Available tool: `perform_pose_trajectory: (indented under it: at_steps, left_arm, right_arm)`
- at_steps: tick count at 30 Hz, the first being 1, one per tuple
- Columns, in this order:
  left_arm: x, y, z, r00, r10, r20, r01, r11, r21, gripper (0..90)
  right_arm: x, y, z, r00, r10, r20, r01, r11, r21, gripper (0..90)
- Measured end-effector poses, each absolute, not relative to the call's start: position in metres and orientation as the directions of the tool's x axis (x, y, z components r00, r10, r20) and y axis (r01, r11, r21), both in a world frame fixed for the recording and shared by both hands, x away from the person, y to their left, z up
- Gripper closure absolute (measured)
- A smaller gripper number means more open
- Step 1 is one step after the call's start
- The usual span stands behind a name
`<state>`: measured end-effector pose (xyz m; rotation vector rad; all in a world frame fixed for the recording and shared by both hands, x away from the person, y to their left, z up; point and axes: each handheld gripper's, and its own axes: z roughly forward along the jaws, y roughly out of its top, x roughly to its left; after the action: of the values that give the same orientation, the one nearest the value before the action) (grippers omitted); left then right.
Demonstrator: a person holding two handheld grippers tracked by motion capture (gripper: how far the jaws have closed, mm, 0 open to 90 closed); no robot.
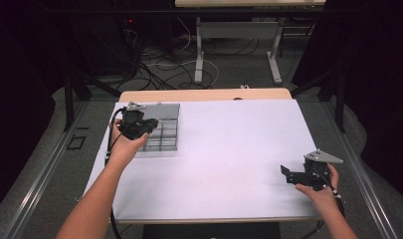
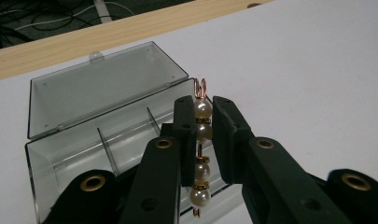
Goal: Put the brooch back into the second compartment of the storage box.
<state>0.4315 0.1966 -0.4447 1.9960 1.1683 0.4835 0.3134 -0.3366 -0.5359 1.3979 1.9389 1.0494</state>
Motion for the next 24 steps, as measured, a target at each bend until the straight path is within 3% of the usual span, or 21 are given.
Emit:
perform_pose_trajectory:
  at_steps: [24]
  left_arm:
    - [0.454,0.201,-0.462,0.478,0.878,-0.035,0.578,-0.285,0.765,80.3]
  right_arm:
    - [0.313,-0.336,-0.536,-0.322,0.946,0.016,0.53,0.167,0.831,1.3]
